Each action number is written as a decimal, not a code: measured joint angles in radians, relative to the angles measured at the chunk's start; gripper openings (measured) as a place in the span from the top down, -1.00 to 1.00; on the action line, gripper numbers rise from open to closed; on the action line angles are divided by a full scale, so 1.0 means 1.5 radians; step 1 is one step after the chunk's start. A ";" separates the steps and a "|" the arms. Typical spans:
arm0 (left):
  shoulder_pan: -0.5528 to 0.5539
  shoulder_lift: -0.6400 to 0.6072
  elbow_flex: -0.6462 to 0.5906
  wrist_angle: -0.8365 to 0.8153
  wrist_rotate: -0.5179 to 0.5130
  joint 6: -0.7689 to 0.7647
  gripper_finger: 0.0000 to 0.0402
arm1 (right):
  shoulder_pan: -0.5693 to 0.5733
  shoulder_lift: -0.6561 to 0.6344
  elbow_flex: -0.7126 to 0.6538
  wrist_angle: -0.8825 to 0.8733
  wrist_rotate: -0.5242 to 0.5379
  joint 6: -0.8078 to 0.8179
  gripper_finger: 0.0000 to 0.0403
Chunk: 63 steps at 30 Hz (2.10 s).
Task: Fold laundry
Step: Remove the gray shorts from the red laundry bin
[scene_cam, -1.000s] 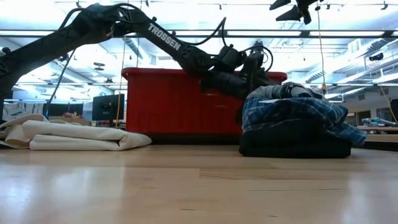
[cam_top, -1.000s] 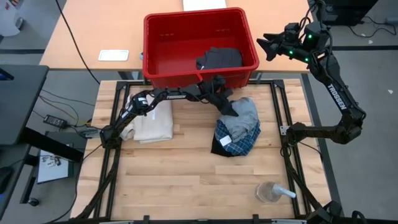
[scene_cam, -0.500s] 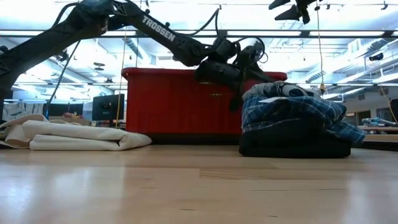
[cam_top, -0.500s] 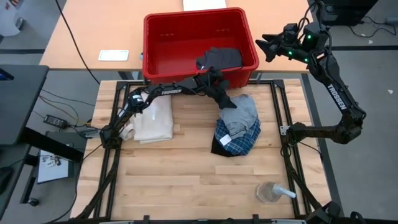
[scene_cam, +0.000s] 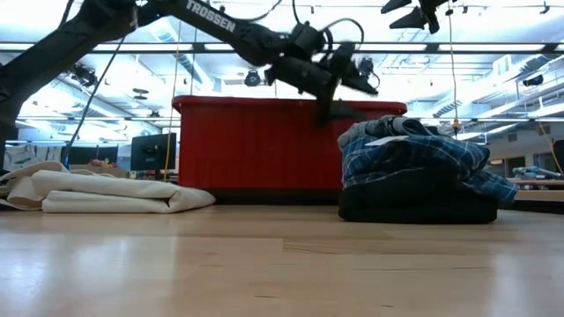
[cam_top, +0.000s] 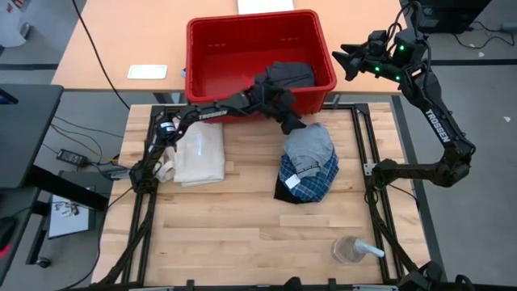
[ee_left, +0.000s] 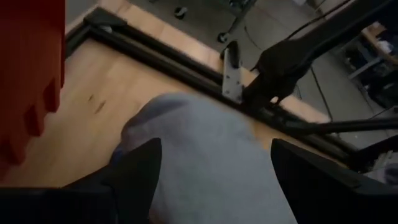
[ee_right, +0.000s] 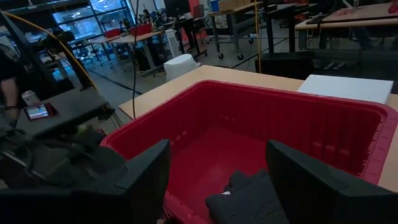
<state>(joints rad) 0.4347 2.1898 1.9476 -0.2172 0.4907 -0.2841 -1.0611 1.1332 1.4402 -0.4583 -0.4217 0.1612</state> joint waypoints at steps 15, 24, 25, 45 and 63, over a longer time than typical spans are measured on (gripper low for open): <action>0.065 -0.032 0.174 0.111 0.226 -0.254 -0.42 | 0.001 0.034 0.000 0.017 0.004 0.014 -0.34; 0.195 -0.032 0.215 0.065 0.088 -0.310 -0.42 | 0.029 0.105 0.000 0.104 -0.007 0.059 -0.34; 0.205 -0.029 0.215 0.045 0.078 -0.305 -0.42 | 0.036 0.114 0.000 0.116 -0.009 0.064 -0.34; 0.259 0.050 0.214 0.021 -0.139 -0.104 -0.42 | 0.100 0.242 0.000 0.328 0.091 0.099 -0.34; 0.223 0.187 0.214 0.053 -0.243 0.212 -0.42 | 0.153 0.258 0.000 0.292 0.135 0.119 -0.34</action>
<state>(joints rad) 0.7698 2.4703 2.2684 -0.1376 0.1262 0.0336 -0.8322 1.5204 1.4399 -0.0200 -0.2188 0.3393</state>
